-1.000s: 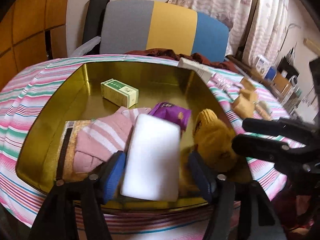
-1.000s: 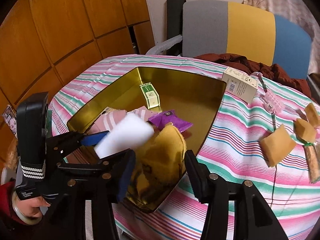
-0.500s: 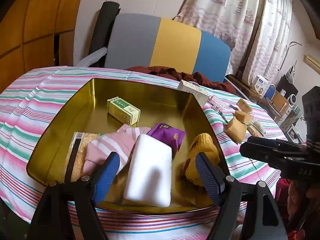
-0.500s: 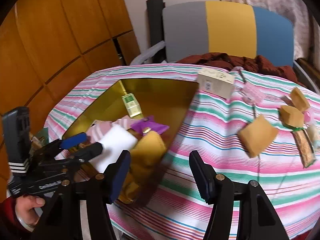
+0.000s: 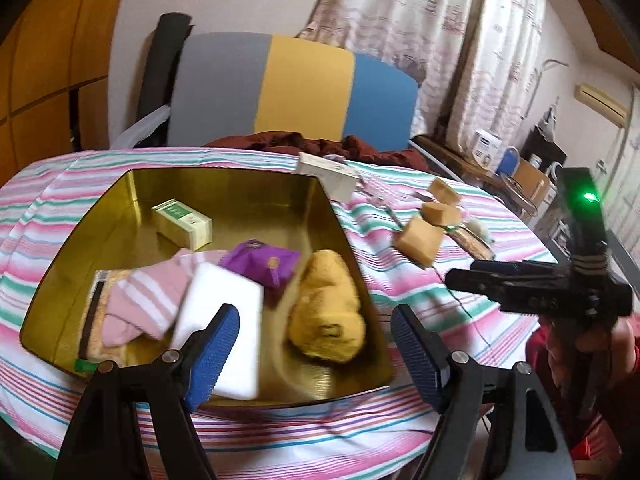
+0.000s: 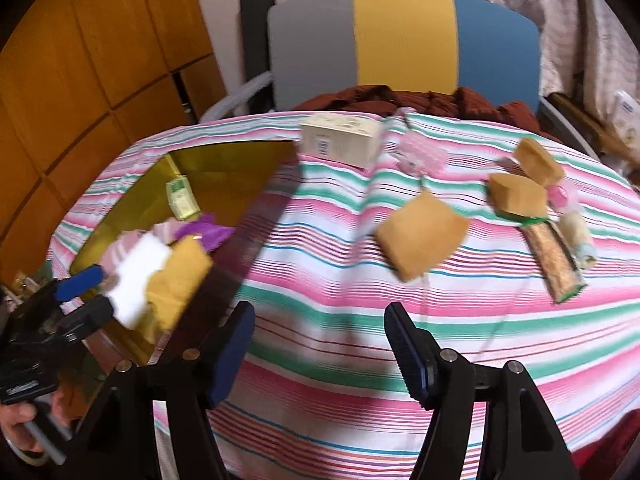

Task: Organize objects
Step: 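Move both tools back to the pile and grasp the cracker packet with the right tool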

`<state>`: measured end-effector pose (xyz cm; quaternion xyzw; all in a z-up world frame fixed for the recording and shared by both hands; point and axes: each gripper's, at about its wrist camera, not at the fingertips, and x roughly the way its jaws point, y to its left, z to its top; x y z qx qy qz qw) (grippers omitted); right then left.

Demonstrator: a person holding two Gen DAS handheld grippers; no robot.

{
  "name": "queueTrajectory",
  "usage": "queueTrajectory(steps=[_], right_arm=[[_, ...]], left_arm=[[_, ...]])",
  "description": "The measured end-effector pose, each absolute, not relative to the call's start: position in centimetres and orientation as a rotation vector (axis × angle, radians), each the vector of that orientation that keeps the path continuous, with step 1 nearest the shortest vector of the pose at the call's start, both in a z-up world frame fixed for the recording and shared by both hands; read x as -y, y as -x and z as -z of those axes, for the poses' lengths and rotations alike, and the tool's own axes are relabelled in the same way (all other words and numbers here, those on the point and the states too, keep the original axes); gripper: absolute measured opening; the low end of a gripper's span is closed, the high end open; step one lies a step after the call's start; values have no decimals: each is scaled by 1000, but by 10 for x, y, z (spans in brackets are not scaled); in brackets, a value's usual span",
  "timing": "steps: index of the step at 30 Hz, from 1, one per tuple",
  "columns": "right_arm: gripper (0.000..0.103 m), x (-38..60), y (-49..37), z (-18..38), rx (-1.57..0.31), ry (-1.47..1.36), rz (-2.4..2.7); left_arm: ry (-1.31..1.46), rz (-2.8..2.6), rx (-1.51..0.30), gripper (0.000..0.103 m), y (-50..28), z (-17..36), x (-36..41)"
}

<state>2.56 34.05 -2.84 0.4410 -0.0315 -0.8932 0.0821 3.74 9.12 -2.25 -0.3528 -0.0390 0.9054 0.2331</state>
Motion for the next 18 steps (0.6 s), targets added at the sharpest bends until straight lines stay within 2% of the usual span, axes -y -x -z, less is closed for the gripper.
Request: queueTrajectory(steps=[7,14,18], right_arm=[[68,-406,-17,40,302,-1447,2718],[69,-458,-6,39,301,-1533,2820],[73,-490,13,34,244,-1532,2882]], left_arm=[[953,-2415,8,79,-47,21,-128],[932,-2334,-106,79,-55,17,-168],[946,-2282,-130,79,-54,15,-189]])
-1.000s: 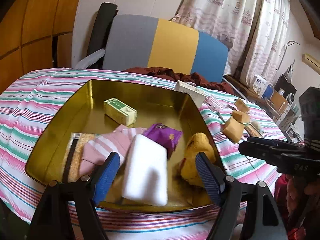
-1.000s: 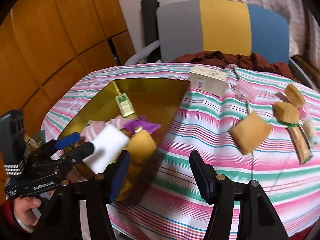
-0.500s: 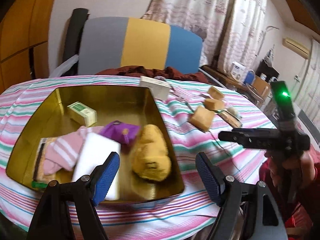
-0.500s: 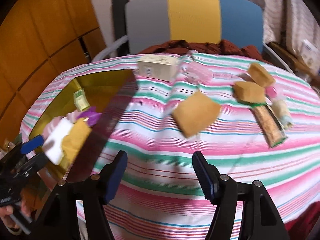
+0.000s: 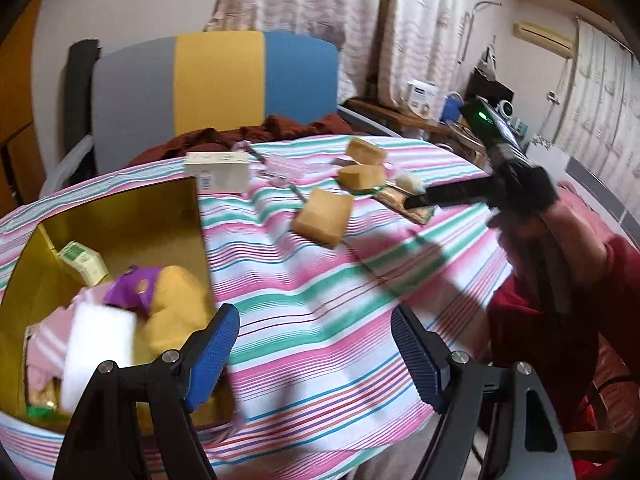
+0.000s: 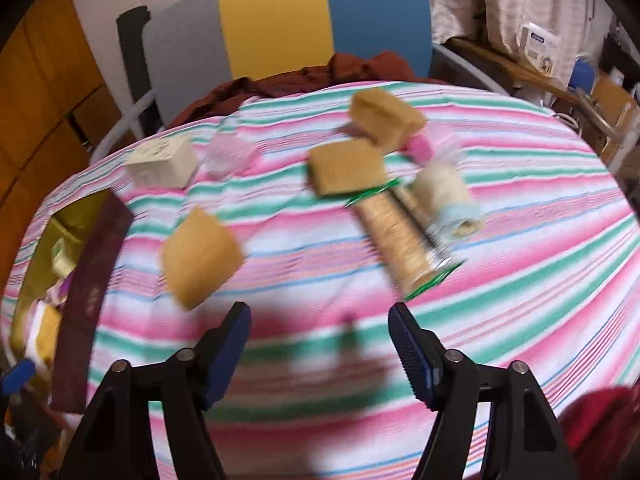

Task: Organize objects
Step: 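Move both tools back to the pile and grasp the cracker packet with the right tool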

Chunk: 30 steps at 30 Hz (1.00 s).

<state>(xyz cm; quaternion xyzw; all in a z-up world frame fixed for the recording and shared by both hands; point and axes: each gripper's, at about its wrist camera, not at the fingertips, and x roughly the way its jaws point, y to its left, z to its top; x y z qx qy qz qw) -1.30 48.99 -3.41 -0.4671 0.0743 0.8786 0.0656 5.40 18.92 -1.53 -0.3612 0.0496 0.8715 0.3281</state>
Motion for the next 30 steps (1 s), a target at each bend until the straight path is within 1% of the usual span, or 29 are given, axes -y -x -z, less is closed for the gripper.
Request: queueTrajectory(steps=[4,6,8,12,16,20,22,25,26,28,30], right_arm=[[73,-509,35,38,-104,1371,-2666],[73,-515,44,44,-73,1380,-2664],[73,-521,52,51,-69,1405,-2654],[73,-535,68,67,-155,1477,-2612],[73,-544,77,73,-119,1481,-2585],[73,-541,83,77,-21,1494,-2555],[73,-539,85,81,-33,1529,-2548],[67,-540,84,86,-77,1579,-2538],[58,-541,84,85,-109,1587,-2541],[49,-544,82,83,-175,1606,-2544],[47,-541,82,83,-159,1615,-2541]], left_arm=[[978,-2243,-144,79,-50,18,-207],[991,-2235,-158,79,-49,20,-215],[1004,-2223,-162,79,-48,21,-220],[1041,-2213,-169,79,-43,28,-229],[1056,-2210,-176,79,-35,30,-237],[1068,-2213,-176,79,-22,30,-244],[1086,-2219,-176,79,-13,30,-249],[1109,-2222,-168,79,-1,31,-256],[1114,-2223,-169,79,3,32,-259],[1119,-2230,-185,79,11,33,-265],[1123,-2239,-218,79,20,35,-273]])
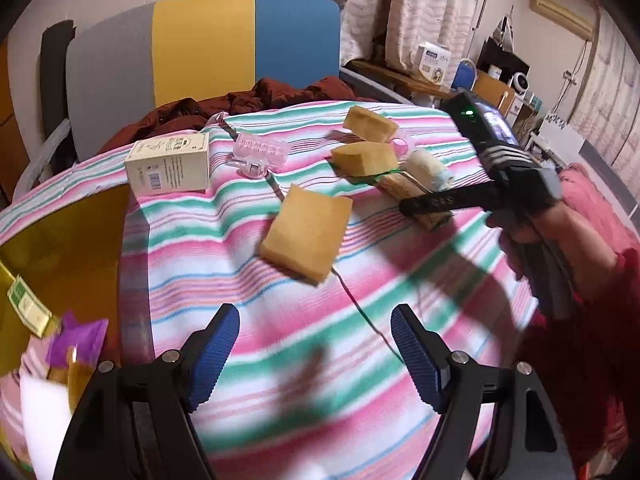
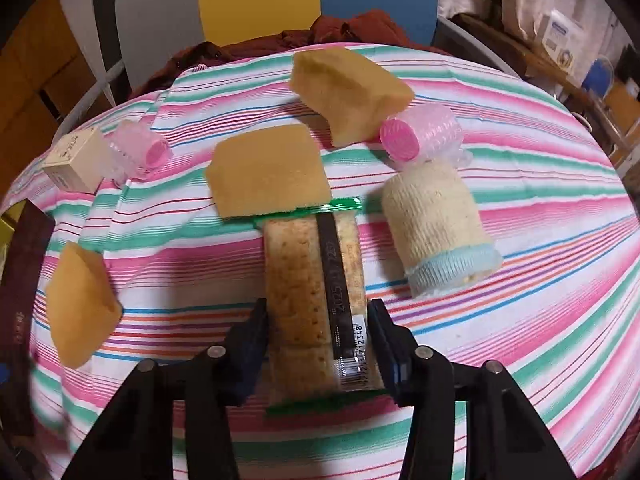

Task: Organize objects
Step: 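Move both tools back to the pile and grasp the cracker packet with the right tool, then grasp the flat orange sponge with the left tool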

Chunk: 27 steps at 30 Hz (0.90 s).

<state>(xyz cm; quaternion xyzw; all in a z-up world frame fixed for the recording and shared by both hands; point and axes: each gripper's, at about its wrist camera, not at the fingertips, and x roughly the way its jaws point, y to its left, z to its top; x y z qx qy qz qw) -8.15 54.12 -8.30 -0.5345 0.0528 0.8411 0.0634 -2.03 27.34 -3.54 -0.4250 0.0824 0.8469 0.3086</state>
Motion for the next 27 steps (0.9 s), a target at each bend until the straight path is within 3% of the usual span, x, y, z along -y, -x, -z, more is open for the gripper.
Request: queueTrajectory(steps=[17,19,20,27], right_arm=[[49,-540,81,83,-238,1623,-2537],[50,-540,82,83,-244,1624,-2537],[50,-540,82,83,-242,1624,-2536],[49,-539,84,84,-229,1624,-2533]], left_arm=[[1235,-2229,-419,80,86,69,-330],[1245,-2219,-400,77,86,75,-333],[1251,-2217,-394,68,86,78,-334],[1187,-2286,-379,64,78,81,-336]])
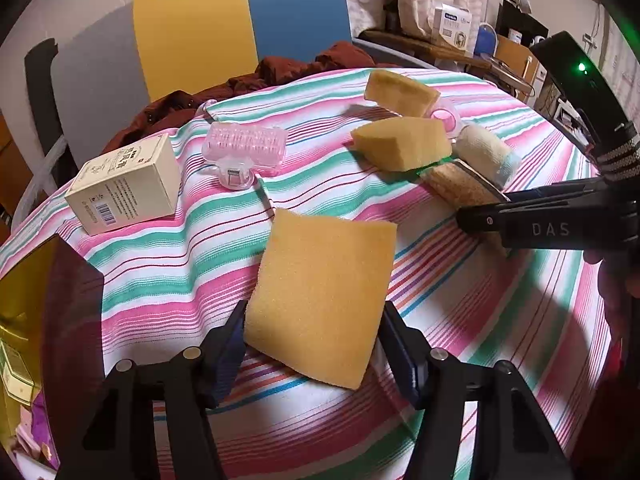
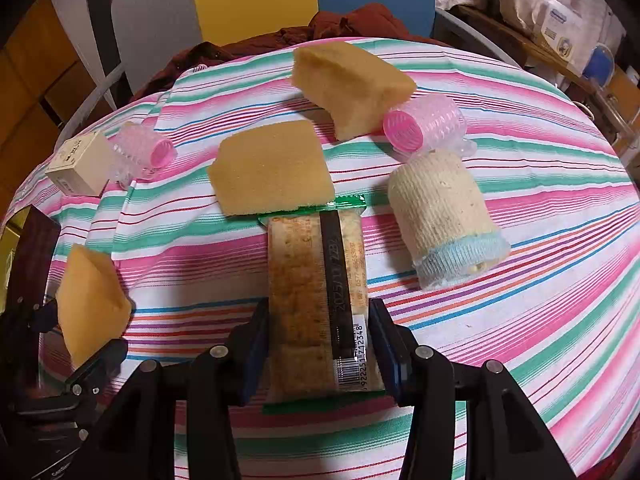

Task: Organize objects
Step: 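Grasp the flat orange sponge with the left tool, then carry the orange sponge to the tray with the left tool while the right tool carries the cracker packet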

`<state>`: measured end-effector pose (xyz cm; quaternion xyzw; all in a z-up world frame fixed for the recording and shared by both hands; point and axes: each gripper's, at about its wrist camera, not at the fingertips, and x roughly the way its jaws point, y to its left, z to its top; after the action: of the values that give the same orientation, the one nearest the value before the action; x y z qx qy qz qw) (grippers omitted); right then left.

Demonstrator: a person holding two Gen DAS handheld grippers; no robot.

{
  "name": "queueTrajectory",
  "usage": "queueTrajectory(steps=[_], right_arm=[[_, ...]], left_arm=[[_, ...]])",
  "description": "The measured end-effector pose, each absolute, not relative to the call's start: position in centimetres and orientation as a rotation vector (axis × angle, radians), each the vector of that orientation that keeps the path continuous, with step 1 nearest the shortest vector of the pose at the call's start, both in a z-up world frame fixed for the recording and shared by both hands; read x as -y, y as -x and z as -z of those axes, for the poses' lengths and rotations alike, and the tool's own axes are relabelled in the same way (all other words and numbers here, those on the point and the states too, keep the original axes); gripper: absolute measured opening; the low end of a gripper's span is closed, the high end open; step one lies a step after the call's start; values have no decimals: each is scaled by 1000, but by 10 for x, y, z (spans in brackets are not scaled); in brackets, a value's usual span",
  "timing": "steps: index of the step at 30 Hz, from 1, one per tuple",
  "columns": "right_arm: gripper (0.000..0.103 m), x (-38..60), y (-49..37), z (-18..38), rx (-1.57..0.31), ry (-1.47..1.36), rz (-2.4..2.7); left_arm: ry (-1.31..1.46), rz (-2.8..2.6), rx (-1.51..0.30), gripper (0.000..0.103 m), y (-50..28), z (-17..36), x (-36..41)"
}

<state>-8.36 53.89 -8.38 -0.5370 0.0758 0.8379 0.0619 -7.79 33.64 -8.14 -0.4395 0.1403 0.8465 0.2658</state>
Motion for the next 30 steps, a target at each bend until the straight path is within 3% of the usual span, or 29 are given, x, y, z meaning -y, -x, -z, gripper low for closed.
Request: queueTrajectory(steps=[14,30], right_arm=[[46,-539,81,84,-165,1612,-2532],[45,-510,74,76,-130,1623,-2663]], left_arm=[[1040,-2371,-391,54,56,86,-332],[997,-2376,-331,52,28,84,-314]])
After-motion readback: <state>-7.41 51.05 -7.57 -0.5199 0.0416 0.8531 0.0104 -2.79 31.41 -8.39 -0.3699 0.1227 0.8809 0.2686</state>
